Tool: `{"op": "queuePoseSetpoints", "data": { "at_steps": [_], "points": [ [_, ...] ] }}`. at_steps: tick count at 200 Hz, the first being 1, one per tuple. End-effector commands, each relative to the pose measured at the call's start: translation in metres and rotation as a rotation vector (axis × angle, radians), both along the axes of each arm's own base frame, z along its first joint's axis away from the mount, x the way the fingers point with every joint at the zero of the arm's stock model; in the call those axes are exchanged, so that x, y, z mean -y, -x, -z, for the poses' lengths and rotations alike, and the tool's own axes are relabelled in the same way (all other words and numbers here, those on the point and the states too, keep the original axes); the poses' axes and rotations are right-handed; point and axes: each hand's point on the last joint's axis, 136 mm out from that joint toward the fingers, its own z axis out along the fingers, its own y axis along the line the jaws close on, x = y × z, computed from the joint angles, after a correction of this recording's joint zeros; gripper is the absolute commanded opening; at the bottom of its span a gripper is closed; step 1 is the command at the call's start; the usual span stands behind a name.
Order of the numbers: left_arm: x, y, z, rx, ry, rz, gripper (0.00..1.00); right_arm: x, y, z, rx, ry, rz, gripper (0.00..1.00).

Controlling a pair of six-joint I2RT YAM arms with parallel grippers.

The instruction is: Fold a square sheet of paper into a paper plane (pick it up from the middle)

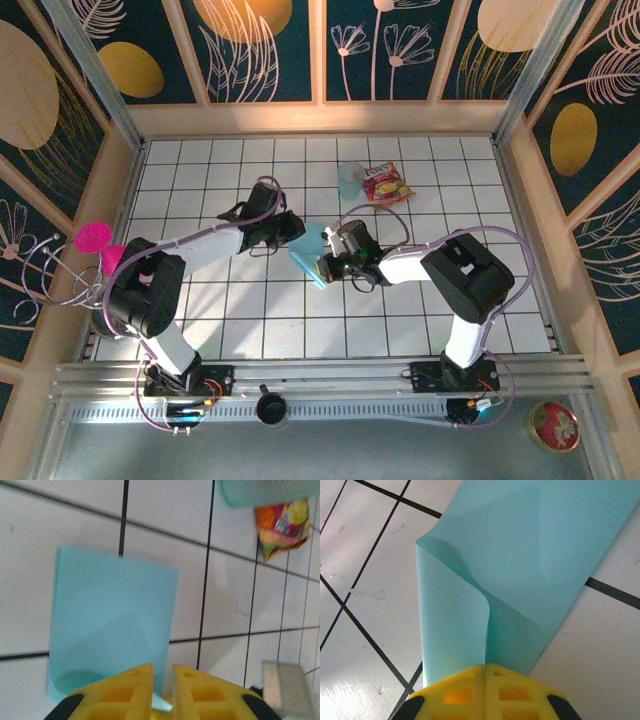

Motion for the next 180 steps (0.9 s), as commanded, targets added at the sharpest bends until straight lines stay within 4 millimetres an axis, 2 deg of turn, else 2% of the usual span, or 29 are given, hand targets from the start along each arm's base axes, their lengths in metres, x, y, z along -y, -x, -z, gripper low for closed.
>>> {"op": "queuePoseSetpoints", "data": {
  "at_steps": [1, 47, 87, 93, 180],
  "points": [
    [0.010, 0.023, 0.009, -0.070, 0.056, -0.002, 0.14, 0.008, -0.002, 0.011, -0.038, 0.049, 0.032, 0.00],
    [0.015, 0.040, 0.031, -0.140, 0.073, -0.002, 0.09, 0.008, -0.002, 0.014, -0.044, 0.055, 0.033, 0.00],
    [0.013, 0.041, 0.034, -0.144, 0.043, -0.005, 0.08, 0.009, -0.002, 0.015, -0.045, 0.061, 0.039, 0.00],
    [0.011, 0.042, 0.045, -0.167, 0.020, -0.007, 0.08, 0.010, -0.002, 0.016, -0.046, 0.064, 0.040, 0.00],
    [0.002, 0.046, 0.064, -0.204, -0.045, -0.025, 0.08, 0.010, -0.003, 0.017, -0.047, 0.080, 0.038, 0.00]
  ]
}}
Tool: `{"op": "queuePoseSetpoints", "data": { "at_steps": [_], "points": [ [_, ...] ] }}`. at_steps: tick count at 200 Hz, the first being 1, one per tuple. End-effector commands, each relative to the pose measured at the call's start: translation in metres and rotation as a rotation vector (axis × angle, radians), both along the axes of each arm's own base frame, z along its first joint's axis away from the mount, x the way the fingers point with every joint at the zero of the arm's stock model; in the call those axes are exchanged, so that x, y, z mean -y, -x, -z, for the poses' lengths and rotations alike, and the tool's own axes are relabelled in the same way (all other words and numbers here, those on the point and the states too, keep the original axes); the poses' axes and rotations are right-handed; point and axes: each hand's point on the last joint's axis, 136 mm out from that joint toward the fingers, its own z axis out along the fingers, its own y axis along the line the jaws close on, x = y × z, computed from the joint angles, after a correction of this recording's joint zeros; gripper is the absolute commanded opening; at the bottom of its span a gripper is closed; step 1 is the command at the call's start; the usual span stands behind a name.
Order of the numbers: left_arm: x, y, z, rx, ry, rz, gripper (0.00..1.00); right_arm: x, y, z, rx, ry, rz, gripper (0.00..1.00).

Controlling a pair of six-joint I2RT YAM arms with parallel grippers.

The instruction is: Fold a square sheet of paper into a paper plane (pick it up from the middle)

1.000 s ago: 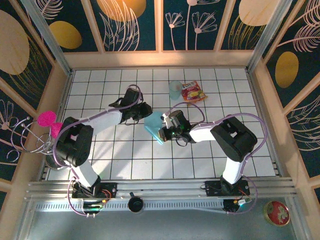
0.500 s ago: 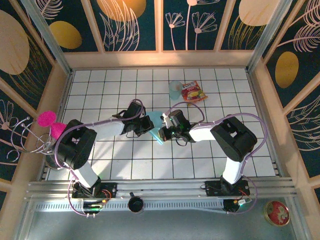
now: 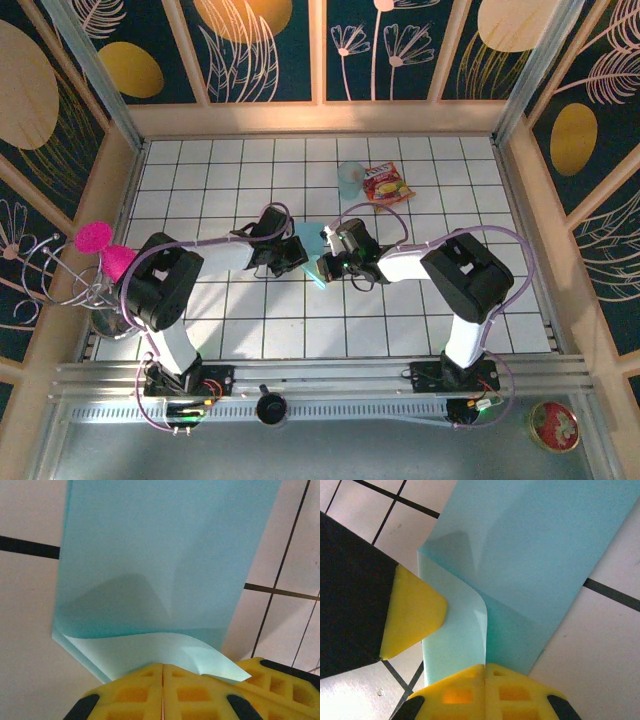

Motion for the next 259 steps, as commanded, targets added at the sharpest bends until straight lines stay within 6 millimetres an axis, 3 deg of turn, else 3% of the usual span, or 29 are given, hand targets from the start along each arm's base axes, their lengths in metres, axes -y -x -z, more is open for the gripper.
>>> {"op": "queuePoseSetpoints", "data": {
  "at_steps": [1, 121, 138, 153, 173, 190, 222, 259],
  "points": [
    [-0.003, 0.001, 0.004, -0.015, -0.034, -0.011, 0.08, 0.010, -0.002, 0.017, -0.032, 0.064, 0.035, 0.00],
    [-0.013, 0.006, 0.021, -0.040, -0.083, -0.024, 0.07, 0.010, -0.004, 0.015, -0.036, 0.067, 0.044, 0.00],
    [-0.014, 0.007, 0.025, -0.045, -0.091, -0.025, 0.07, 0.008, -0.007, 0.003, -0.025, 0.045, 0.055, 0.04],
    [-0.016, 0.007, 0.027, -0.048, -0.098, -0.028, 0.06, 0.009, -0.013, -0.013, -0.019, 0.024, 0.090, 0.13],
    [-0.018, 0.008, 0.029, -0.049, -0.108, -0.035, 0.06, 0.017, -0.023, -0.037, -0.023, -0.015, 0.166, 0.26],
    [-0.017, 0.006, 0.028, -0.044, -0.103, -0.040, 0.06, 0.023, -0.026, -0.051, -0.029, -0.049, 0.206, 0.30],
    [-0.015, 0.003, 0.028, -0.036, -0.092, -0.045, 0.05, 0.013, -0.010, -0.063, -0.122, -0.121, 0.156, 0.30],
    [-0.016, 0.005, 0.030, -0.037, -0.089, -0.045, 0.05, -0.007, 0.013, -0.050, -0.234, -0.129, 0.080, 0.20]
  ]
}}
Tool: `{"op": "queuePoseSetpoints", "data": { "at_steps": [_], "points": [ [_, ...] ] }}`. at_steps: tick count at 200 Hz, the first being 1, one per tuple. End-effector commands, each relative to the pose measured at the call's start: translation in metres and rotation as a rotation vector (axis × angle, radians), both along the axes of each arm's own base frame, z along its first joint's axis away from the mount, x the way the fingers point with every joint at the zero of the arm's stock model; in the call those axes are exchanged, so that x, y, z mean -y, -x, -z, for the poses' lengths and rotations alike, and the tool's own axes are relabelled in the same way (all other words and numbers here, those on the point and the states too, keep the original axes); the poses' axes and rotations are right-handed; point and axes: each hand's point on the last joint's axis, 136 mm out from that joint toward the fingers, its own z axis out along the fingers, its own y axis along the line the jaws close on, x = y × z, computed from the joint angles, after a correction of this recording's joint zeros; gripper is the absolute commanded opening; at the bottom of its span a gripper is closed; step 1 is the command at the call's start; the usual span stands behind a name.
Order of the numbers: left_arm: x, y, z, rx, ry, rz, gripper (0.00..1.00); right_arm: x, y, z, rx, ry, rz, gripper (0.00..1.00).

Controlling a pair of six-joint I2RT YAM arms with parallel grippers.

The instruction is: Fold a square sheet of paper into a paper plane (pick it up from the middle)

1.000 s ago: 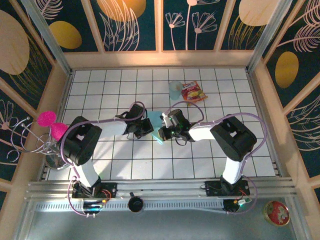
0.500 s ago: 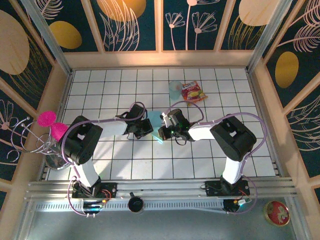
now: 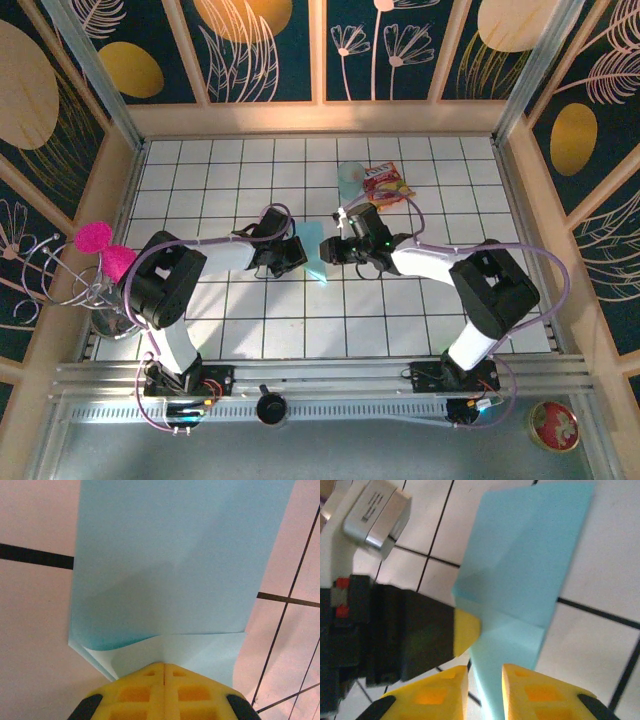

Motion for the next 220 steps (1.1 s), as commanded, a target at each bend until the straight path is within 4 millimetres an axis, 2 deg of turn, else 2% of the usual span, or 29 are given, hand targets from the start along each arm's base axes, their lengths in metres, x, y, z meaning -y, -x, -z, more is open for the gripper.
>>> {"op": "queuePoseSetpoints", "data": {
  "at_steps": [1, 31, 61, 135, 220],
  "points": [
    [-0.011, 0.009, 0.022, -0.045, -0.059, -0.027, 0.05, -0.016, 0.020, 0.006, -0.106, -0.024, -0.061, 0.19],
    [-0.011, 0.011, 0.024, -0.048, -0.058, -0.020, 0.05, -0.028, 0.024, 0.013, -0.135, -0.034, -0.102, 0.09],
    [-0.013, 0.013, 0.025, -0.051, -0.063, -0.017, 0.04, -0.035, 0.026, 0.021, -0.152, -0.025, -0.134, 0.04],
    [-0.015, 0.013, 0.029, -0.061, -0.082, -0.022, 0.04, -0.030, 0.026, 0.043, -0.161, 0.046, -0.134, 0.03],
    [-0.017, 0.014, 0.030, -0.067, -0.094, -0.027, 0.03, -0.021, 0.023, 0.056, -0.156, 0.105, -0.112, 0.03]
  ]
}}
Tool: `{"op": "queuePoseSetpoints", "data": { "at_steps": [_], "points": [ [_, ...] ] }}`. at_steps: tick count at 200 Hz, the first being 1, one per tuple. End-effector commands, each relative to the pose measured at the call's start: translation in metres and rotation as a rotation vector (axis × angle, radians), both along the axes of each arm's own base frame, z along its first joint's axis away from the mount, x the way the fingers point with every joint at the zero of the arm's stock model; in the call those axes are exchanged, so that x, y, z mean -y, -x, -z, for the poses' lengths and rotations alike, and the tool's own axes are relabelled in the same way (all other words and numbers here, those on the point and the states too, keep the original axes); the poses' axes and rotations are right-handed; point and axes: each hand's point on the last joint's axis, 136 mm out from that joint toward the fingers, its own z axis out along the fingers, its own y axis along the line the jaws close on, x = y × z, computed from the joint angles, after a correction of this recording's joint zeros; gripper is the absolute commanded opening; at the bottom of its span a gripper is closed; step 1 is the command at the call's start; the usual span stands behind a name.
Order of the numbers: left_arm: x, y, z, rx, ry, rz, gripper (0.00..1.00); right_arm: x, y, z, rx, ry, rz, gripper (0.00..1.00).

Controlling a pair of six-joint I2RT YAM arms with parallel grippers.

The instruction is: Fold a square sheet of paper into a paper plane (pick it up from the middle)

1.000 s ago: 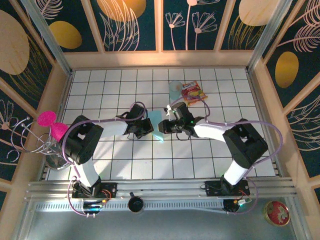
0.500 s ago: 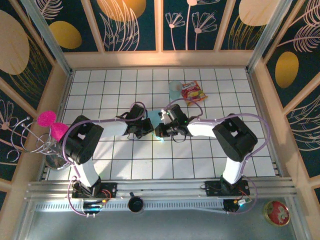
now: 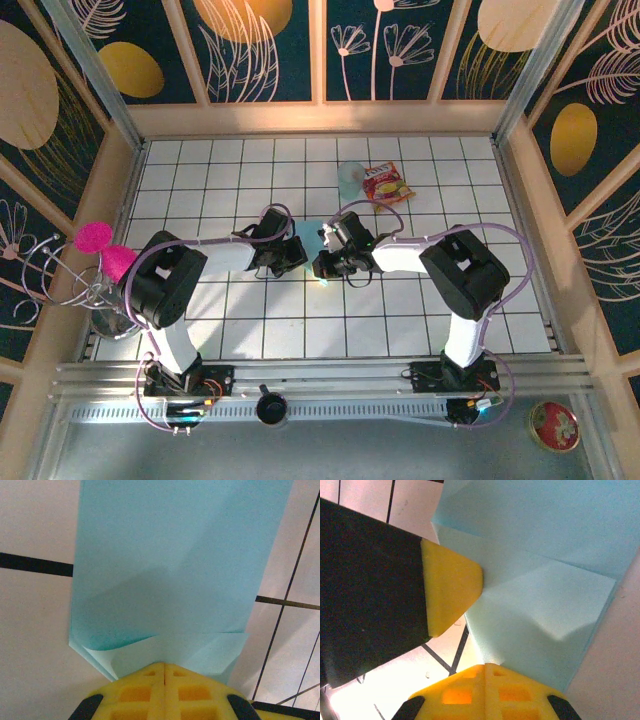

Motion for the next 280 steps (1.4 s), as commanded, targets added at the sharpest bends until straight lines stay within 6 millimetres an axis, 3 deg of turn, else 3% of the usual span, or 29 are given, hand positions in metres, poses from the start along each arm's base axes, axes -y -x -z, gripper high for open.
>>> {"op": "queuePoseSetpoints", "data": {
  "at_steps": [1, 88, 183, 197, 235, 252, 280],
  "points": [
    [-0.018, 0.015, 0.029, -0.080, -0.101, -0.027, 0.03, 0.000, -0.004, 0.004, 0.019, 0.035, -0.004, 0.03],
    [-0.025, 0.020, 0.038, -0.096, -0.135, -0.030, 0.03, 0.014, 0.011, 0.021, -0.031, 0.092, -0.031, 0.03],
    [-0.029, 0.021, 0.042, -0.098, -0.155, -0.034, 0.02, 0.057, 0.063, 0.023, -0.120, 0.141, -0.052, 0.03],
    [-0.027, 0.020, 0.040, -0.094, -0.148, -0.031, 0.02, 0.059, 0.058, 0.014, -0.090, 0.130, -0.032, 0.03],
    [-0.022, 0.014, 0.031, -0.073, -0.124, -0.023, 0.02, 0.035, 0.027, -0.046, 0.076, -0.018, -0.011, 0.03],
    [-0.019, 0.014, 0.028, -0.067, -0.111, -0.018, 0.02, 0.025, 0.016, -0.047, 0.082, -0.032, -0.001, 0.03],
    [-0.014, 0.013, 0.025, -0.063, -0.086, -0.010, 0.02, 0.016, -0.001, -0.031, 0.068, -0.012, 0.036, 0.01]
  ]
}}
